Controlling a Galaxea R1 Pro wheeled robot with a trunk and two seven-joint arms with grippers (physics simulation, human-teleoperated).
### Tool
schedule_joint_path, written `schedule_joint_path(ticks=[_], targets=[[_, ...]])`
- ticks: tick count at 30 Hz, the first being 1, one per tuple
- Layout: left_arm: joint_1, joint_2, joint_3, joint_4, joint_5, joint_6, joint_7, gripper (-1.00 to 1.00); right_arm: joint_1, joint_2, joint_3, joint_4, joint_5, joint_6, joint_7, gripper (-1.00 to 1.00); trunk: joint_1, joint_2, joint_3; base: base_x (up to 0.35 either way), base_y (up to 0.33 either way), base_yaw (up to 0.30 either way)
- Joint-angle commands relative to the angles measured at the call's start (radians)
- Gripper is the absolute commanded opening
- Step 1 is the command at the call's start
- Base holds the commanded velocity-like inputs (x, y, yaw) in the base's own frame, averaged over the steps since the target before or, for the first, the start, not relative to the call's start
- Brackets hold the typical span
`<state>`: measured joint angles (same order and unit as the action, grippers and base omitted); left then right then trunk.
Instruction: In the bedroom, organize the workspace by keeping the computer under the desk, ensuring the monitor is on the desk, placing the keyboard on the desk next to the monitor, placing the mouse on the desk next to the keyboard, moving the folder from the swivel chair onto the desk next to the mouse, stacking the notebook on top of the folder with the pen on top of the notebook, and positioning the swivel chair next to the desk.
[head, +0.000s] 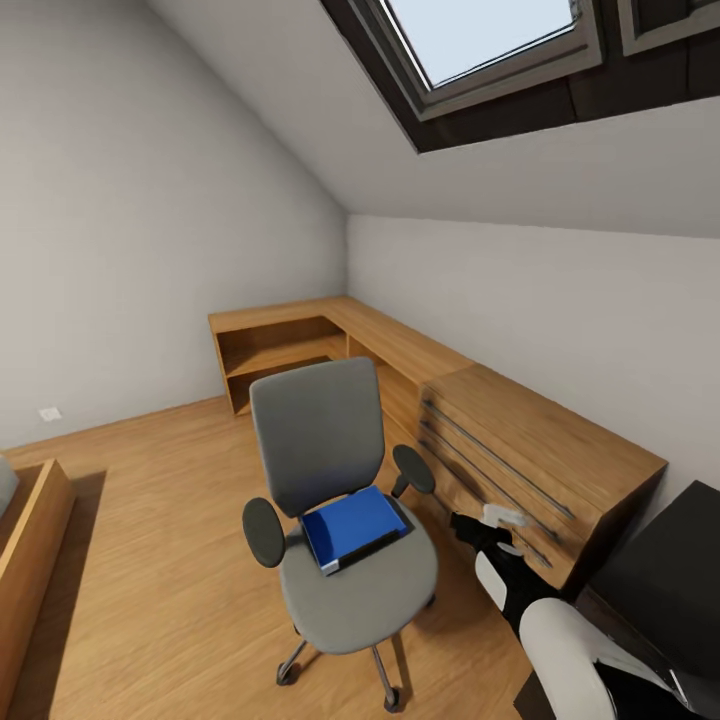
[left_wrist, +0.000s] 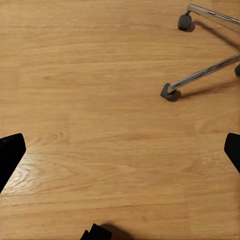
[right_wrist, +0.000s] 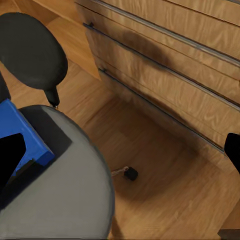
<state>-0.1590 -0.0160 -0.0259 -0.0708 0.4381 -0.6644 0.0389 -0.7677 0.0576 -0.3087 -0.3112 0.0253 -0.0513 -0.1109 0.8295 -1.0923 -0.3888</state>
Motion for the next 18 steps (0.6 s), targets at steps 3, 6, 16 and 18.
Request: schedule_joint_path(ticks=[3, 6, 16, 18], targets=[[-0.001, 0.001, -0.003, 0.000, 0.001, -0.003, 0.004, 1.00, -0.001, 0.015, -0.004, 0.001, 0.004, -0.005, -0.004, 1.00, 0.000, -0.001, -0.001, 0.000, 0.000, 0.072], [-0.001, 0.001, -0.003, 0.000, 0.001, -0.003, 0.004, 1.00, -0.001, 0.021, -0.004, 0.001, 0.005, -0.005, -0.005, 1.00, 0.000, -0.001, -0.001, 0.000, 0.000, 0.190], [-0.001, 0.002, -0.003, 0.000, 0.001, -0.001, 0.004, 1.00, -0.001, 0.024, -0.004, 0.001, 0.005, -0.016, -0.006, 1.00, 0.000, -0.001, -0.001, 0.000, 0.000, 0.257], [-0.001, 0.002, -0.003, 0.000, 0.001, -0.001, 0.004, 1.00, -0.001, 0.024, -0.004, 0.001, 0.006, -0.018, -0.006, 1.00, 0.000, -0.001, -0.001, 0.000, 0.000, 0.167]])
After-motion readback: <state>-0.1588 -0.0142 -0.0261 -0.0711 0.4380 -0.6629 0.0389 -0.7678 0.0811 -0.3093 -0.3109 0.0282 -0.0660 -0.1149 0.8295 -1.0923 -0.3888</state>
